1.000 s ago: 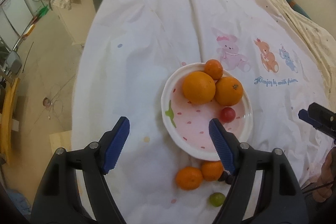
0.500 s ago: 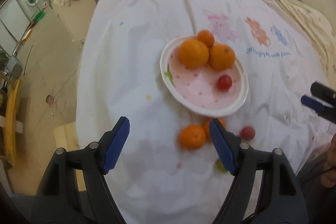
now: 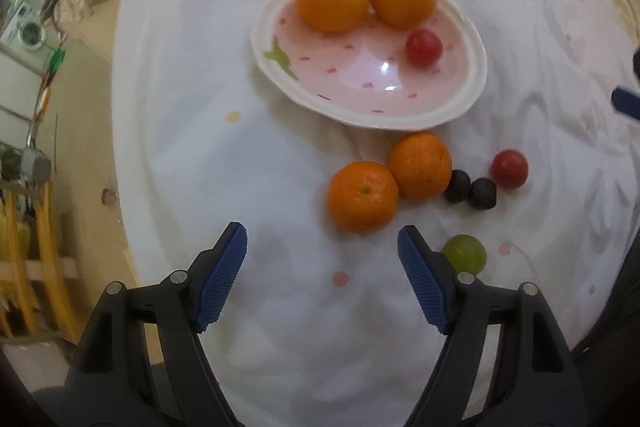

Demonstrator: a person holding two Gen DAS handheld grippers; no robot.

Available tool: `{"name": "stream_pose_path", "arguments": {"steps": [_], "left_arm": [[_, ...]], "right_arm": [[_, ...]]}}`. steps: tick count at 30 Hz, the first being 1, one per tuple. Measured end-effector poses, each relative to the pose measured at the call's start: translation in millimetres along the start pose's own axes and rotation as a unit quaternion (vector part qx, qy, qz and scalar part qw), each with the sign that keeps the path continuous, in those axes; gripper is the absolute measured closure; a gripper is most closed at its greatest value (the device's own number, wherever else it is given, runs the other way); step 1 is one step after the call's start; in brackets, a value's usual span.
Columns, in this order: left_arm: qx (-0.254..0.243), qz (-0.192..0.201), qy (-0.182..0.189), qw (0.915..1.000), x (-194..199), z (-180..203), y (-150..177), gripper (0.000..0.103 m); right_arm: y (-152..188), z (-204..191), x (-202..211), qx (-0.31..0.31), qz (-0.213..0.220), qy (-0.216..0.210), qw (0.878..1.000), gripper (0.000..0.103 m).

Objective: Organize fruits
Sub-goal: 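Withdraw both tools from the plate toward the remaining fruit, then grasp a tangerine with the left tool while the right tool grasps a dark cherry tomato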

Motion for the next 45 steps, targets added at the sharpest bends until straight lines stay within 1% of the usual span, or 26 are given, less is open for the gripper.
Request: {"name": "stream_pose_path", "arguments": {"steps": [3,7,10,12,13,14,16,17,22,25,28,30,32,33,34,36,37,38,39,40,42,45], "left_arm": [[-0.024,-0.008,-0.002,0.9997,-8,11,-1,0.028],[-0.042,-0.007,-0.011,0.9990,-15,18,-7,0.029],[-0.054,-0.008,-0.009,0.9985,-18,21,-11,0.041],[-0.064,-0.002,-0.015,0.9978,-16,23,-13,0.041],[-0.070,0.002,-0.017,0.9974,-15,24,-14,0.043],[-0.075,0.005,-0.016,0.9970,-15,27,-16,0.050],[-0.082,0.007,-0.014,0.9965,-14,31,-16,0.059],[-0.084,0.008,-0.008,0.9964,-13,33,-16,0.065],[-0.092,0.010,-0.008,0.9957,-7,41,-12,0.069],[-0.060,0.015,0.004,0.9981,5,32,-9,0.069],[-0.011,0.026,0.030,0.9992,23,17,-11,0.070],[0.027,0.035,0.045,0.9980,34,7,-13,0.070],[0.072,0.046,0.063,0.9943,48,-7,-15,0.070],[0.086,0.049,0.067,0.9929,49,-15,-16,0.070],[0.108,0.056,0.071,0.9901,54,-23,-17,0.070],[0.135,0.062,0.073,0.9862,54,-35,-22,0.070],[0.148,0.067,0.071,0.9843,57,-42,-22,0.070],[0.159,0.072,0.067,0.9824,60,-46,-22,0.070],[0.164,0.077,0.065,0.9813,62,-47,-23,0.070],[0.173,0.082,0.066,0.9794,65,-48,-24,0.070],[0.178,0.084,0.075,0.9777,62,-48,-29,0.070],[0.177,0.085,0.088,0.9766,66,-44,-30,0.070]], "right_arm": [[-1,5,-2,-0.010,-0.001,-0.002,1.000,0.018],[-1,15,-5,-0.023,-0.006,0.000,1.000,0.018],[-3,21,-8,-0.032,-0.008,-0.001,0.999,0.018],[-5,25,-10,-0.040,-0.010,-0.002,0.999,0.018],[-5,26,-11,-0.044,-0.011,-0.004,0.999,0.018],[-6,27,-11,-0.045,-0.012,-0.004,0.999,0.018],[-6,28,-13,-0.050,-0.014,-0.004,0.999,0.018],[-6,28,-14,-0.051,-0.016,-0.005,0.999,0.018],[-1,26,-17,-0.047,-0.024,0.000,0.999,0.018],[3,27,-19,-0.045,-0.033,0.002,0.998,0.018],[12,28,-26,-0.053,-0.059,-0.001,0.997,0.018],[20,28,-31,-0.064,-0.076,-0.011,0.995,0.018],[30,27,-36,-0.079,-0.095,-0.021,0.992,0.019],[36,25,-39,-0.083,-0.103,-0.025,0.991,0.020],[42,23,-42,-0.090,-0.110,-0.031,0.989,0.022],[50,21,-46,-0.108,-0.115,-0.030,0.987,0.032],[54,20,-48,-0.121,-0.116,-0.033,0.985,0.035],[58,18,-51,-0.127,-0.117,-0.036,0.984,0.042],[62,17,-55,-0.126,-0.115,-0.027,0.985,0.048],[64,16,-58,-0.128,-0.113,-0.020,0.985,0.049],[69,17,-66,-0.140,-0.113,-0.011,0.984,0.059],[74,20,-80,-0.155,-0.114,0.004,0.981,0.060]]}}
Point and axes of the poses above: each gripper's, at about its wrist camera, not at the fingertips, and x roughly against the way its jaws point, z to its right, y to its underside, the point moved 6 cm from there along -x, roughly the way its jaws point, and after that the axes turned 5 degrees about z, right-handed, at the moved point
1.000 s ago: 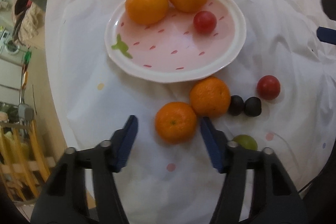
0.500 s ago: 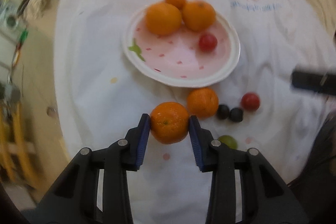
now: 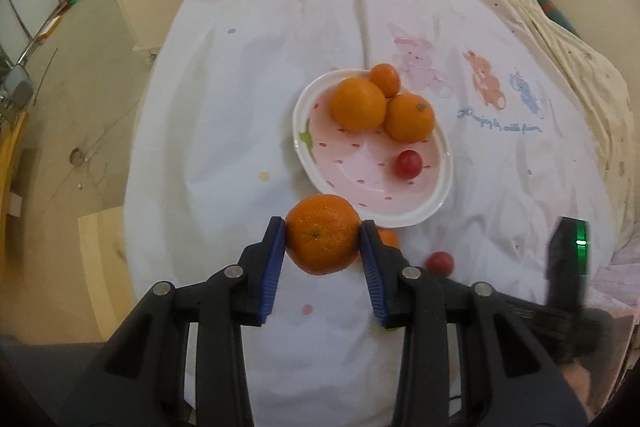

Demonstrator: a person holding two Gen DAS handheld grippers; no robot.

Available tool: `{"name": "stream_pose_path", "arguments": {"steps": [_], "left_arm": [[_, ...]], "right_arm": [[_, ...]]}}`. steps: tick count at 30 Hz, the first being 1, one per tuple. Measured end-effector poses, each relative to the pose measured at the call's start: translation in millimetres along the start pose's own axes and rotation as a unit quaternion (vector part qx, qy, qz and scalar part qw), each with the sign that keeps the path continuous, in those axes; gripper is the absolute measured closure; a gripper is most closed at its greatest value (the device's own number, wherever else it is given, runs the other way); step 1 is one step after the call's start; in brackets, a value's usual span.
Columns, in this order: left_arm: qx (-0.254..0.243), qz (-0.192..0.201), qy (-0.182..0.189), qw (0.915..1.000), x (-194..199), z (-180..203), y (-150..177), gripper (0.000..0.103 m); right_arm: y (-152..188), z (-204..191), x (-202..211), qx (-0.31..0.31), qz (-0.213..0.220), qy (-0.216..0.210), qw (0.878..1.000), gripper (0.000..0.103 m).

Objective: Organize fruits
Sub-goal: 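Grasp a tangerine with the left tool while the right tool grasps a dark cherry tomato, then carry the tangerine and dark tomato over the pink plate with both tools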

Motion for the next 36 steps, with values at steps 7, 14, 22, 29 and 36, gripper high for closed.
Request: {"name": "stream_pose_path", "arguments": {"steps": [7,14,22,29,36], "left_arm": [[0.007,-0.008,0.018,0.9998,3,0,-1,0.070],[0.018,-0.014,0.024,0.9995,3,-5,0,0.069],[0.013,-0.013,0.012,0.9998,-1,-8,0,0.069],[0.014,-0.010,-0.010,0.9998,-6,-14,1,0.069],[0.012,-0.011,-0.035,0.9992,-13,-20,4,0.069]], "right_arm": [[-4,-2,-19,0.004,0.010,0.021,1.000,0.072],[-5,-6,-21,0.018,0.010,0.024,0.999,0.077],[-4,-10,-6,0.040,0.020,0.010,0.999,0.078],[-4,-8,20,0.041,0.034,-0.017,0.998,0.078],[-15,-13,45,0.042,0.059,-0.045,0.996,0.078]]}}
Point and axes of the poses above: each gripper's, at about its wrist camera, not at the fingertips, and x roughly against the way its jaws point, z to its right, y to its underside, the point moved 6 cm from there along -x, roughly the way its jaws point, and after that the axes turned 5 degrees about z, right-handed, at the moved point
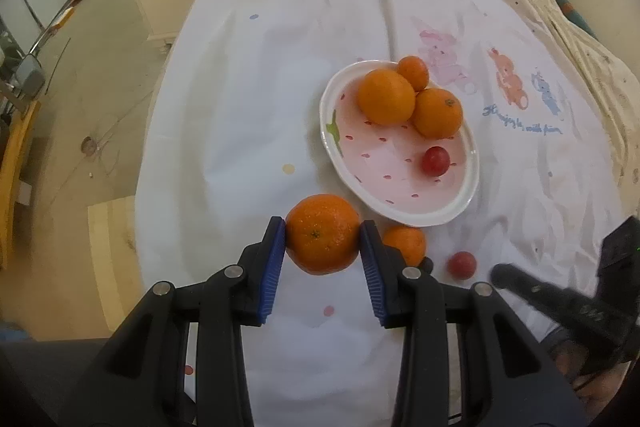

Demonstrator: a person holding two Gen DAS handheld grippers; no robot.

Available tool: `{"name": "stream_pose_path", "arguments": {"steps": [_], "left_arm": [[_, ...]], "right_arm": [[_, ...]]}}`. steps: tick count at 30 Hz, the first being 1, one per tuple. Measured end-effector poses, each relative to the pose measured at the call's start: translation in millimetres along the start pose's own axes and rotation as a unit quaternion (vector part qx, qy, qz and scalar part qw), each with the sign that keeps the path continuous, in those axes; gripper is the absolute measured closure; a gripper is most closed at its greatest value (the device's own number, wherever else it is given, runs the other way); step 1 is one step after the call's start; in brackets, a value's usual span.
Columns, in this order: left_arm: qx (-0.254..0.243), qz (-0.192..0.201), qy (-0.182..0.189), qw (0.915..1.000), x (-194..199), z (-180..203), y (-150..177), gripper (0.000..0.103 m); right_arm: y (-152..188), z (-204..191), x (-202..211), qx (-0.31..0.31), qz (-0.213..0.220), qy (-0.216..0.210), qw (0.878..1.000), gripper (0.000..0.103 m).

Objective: Organize fruits
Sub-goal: 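Carry the tangerine and dark tomato over the pink plate with both tools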

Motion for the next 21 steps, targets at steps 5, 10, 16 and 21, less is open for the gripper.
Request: {"name": "stream_pose_path", "arguments": {"steps": [5,10,16,21], "left_arm": [[-0.014,-0.006,-0.021,0.9997,-7,-3,3,0.069],[-0.029,-0.002,-0.028,0.9992,-4,1,-8,0.070],[-0.060,0.028,-0.040,0.9970,12,11,-45,0.069],[-0.067,0.028,-0.054,0.9959,0,14,-62,0.069]], "right_arm": [[-18,-8,20,0.006,0.039,-0.013,0.999,0.078],[-43,-20,34,0.034,0.062,-0.030,0.997,0.078],[-85,-36,45,0.055,0.086,-0.041,0.994,0.078],[-109,-45,38,0.072,0.084,-0.037,0.993,0.078]]}}
Point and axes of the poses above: each gripper's, at about its wrist camera, not at the fingertips, and x roughly against the way its jaws point, z to its right, y to its underside, the point moved 6 cm from there along -x, roughly the way its jaws point, and after that the axes turned 5 degrees about z, right-handed, at the moved point
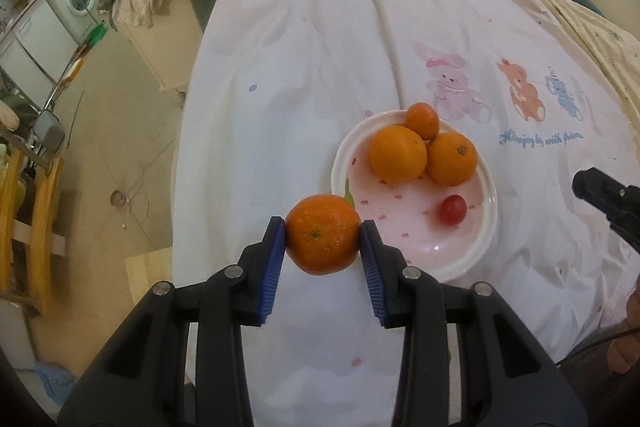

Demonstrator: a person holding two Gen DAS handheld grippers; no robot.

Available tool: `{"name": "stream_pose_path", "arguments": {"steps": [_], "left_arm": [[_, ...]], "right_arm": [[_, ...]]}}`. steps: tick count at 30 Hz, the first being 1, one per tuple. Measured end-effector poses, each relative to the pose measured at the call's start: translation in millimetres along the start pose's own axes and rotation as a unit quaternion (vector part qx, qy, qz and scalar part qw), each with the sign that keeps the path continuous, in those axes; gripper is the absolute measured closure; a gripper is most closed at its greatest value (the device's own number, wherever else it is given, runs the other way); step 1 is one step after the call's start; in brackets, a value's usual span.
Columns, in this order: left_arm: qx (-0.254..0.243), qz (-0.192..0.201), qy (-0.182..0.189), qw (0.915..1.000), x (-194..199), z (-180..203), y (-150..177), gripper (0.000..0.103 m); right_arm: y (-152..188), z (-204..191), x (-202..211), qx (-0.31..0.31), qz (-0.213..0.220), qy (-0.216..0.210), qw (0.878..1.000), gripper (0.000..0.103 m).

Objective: Organize fruits
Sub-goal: 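Carry the tangerine and dark tomato over the pink plate with both tools, then lower both fruits onto the plate and open both tools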

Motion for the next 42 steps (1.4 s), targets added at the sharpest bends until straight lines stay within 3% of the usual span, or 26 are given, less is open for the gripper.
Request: {"name": "stream_pose_path", "arguments": {"steps": [8,15,23,42], "left_arm": [[-0.006,-0.020,0.003,0.9998,-34,18,-3,0.069],[-0.043,-0.008,0.012,0.9990,-52,37,-2,0.069],[-0.026,-0.038,0.033,0.9984,-75,41,7,0.069],[-0.033,-0.046,0.050,0.9971,-89,48,10,0.067]], "right_arm": [[-15,2,-33,0.019,-0.021,0.008,1.000,0.078],[-4,18,-64,0.022,-0.050,0.017,0.998,0.078],[5,28,-88,0.043,-0.076,0.026,0.996,0.078],[17,39,-105,0.018,-0.109,0.028,0.993,0.076]]}}
Point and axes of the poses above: each gripper's, at about its wrist camera, not at the fingertips, and x roughly against the way its jaws point, z to its right, y to its underside, the point moved 6 cm from there along -x, roughly the way its jaws point, and after that the axes turned 5 degrees about z, right-handed, at the moved point
